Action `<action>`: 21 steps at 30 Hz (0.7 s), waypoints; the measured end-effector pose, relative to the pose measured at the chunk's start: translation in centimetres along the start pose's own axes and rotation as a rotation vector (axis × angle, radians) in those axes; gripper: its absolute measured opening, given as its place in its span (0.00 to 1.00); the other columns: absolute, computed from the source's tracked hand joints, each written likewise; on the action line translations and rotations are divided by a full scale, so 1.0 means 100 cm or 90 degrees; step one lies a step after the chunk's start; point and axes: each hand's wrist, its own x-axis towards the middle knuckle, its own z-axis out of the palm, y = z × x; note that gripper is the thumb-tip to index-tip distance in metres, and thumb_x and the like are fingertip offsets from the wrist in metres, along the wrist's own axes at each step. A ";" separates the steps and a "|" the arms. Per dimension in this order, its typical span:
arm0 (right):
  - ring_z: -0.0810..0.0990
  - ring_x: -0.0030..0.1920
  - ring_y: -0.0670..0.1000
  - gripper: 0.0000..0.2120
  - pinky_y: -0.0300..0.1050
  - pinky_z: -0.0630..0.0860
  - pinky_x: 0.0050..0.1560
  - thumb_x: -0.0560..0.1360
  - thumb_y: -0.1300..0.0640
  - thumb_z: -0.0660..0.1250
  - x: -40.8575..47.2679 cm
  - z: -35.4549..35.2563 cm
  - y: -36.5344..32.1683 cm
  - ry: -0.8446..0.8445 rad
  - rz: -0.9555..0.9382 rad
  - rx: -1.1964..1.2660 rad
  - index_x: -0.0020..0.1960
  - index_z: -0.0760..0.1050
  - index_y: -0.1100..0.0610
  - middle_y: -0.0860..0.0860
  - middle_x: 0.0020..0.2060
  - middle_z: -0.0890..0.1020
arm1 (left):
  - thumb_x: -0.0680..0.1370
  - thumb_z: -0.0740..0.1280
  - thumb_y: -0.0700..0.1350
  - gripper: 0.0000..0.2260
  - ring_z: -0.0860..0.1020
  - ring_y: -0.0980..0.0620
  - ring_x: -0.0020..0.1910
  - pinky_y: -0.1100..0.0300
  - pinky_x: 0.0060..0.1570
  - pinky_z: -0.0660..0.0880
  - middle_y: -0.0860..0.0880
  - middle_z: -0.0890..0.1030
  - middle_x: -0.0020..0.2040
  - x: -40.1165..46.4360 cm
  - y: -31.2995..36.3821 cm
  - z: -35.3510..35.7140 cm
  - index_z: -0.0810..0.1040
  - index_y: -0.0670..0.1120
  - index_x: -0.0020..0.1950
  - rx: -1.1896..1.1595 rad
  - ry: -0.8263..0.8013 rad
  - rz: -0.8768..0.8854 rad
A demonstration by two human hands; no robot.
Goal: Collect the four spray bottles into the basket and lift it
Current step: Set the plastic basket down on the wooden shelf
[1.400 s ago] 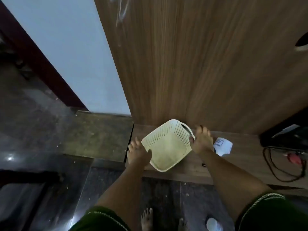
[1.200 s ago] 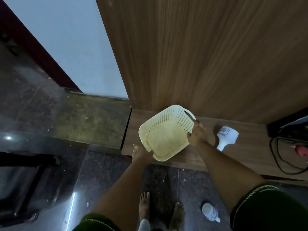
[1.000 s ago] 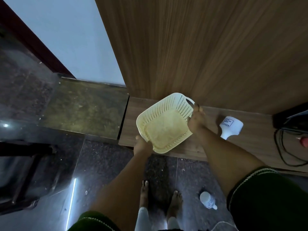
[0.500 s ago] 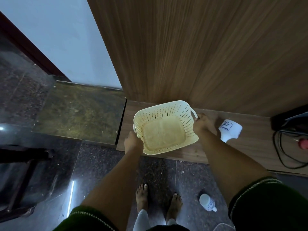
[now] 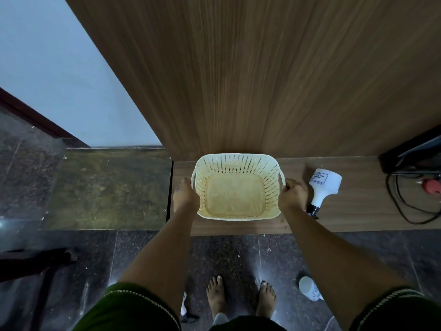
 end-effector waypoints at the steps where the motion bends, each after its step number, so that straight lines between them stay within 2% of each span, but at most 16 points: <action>1: 0.75 0.47 0.54 0.13 0.40 0.66 0.43 0.78 0.64 0.57 -0.001 0.000 -0.001 0.003 0.003 0.000 0.58 0.77 0.61 0.60 0.53 0.80 | 0.75 0.57 0.34 0.12 0.76 0.38 0.55 0.50 0.48 0.70 0.37 0.79 0.54 -0.001 -0.001 0.000 0.71 0.39 0.58 0.011 -0.003 -0.003; 5: 0.77 0.48 0.58 0.13 0.41 0.67 0.44 0.78 0.63 0.58 0.001 -0.004 -0.006 -0.001 -0.002 -0.015 0.58 0.77 0.60 0.60 0.53 0.79 | 0.75 0.58 0.34 0.12 0.75 0.38 0.55 0.51 0.45 0.68 0.37 0.78 0.55 -0.004 -0.003 0.000 0.71 0.38 0.58 0.014 -0.019 -0.020; 8: 0.74 0.44 0.54 0.13 0.41 0.68 0.43 0.77 0.63 0.58 0.003 -0.005 -0.008 -0.010 0.001 -0.028 0.57 0.77 0.59 0.59 0.52 0.79 | 0.75 0.58 0.33 0.12 0.76 0.38 0.55 0.51 0.45 0.69 0.38 0.78 0.55 -0.003 -0.003 0.000 0.71 0.38 0.57 0.010 -0.022 -0.014; 14: 0.70 0.42 0.51 0.12 0.41 0.67 0.42 0.78 0.63 0.58 0.001 -0.005 -0.008 -0.003 0.018 -0.026 0.56 0.78 0.58 0.58 0.51 0.80 | 0.76 0.57 0.35 0.12 0.76 0.41 0.50 0.52 0.43 0.69 0.39 0.78 0.53 -0.008 -0.011 0.006 0.70 0.41 0.59 -0.007 -0.025 -0.015; 18: 0.71 0.43 0.50 0.13 0.41 0.69 0.42 0.78 0.63 0.57 -0.001 -0.005 -0.011 -0.004 0.038 -0.005 0.58 0.77 0.58 0.57 0.52 0.80 | 0.77 0.55 0.37 0.12 0.76 0.37 0.53 0.53 0.45 0.66 0.36 0.78 0.54 -0.010 -0.015 0.010 0.69 0.40 0.60 -0.004 -0.019 -0.006; 21: 0.72 0.45 0.52 0.14 0.42 0.68 0.45 0.78 0.64 0.57 -0.001 -0.007 -0.013 -0.013 0.032 -0.003 0.59 0.77 0.60 0.58 0.54 0.79 | 0.79 0.54 0.37 0.13 0.75 0.37 0.56 0.52 0.47 0.68 0.35 0.77 0.56 -0.011 -0.016 0.010 0.68 0.39 0.62 -0.009 -0.023 -0.007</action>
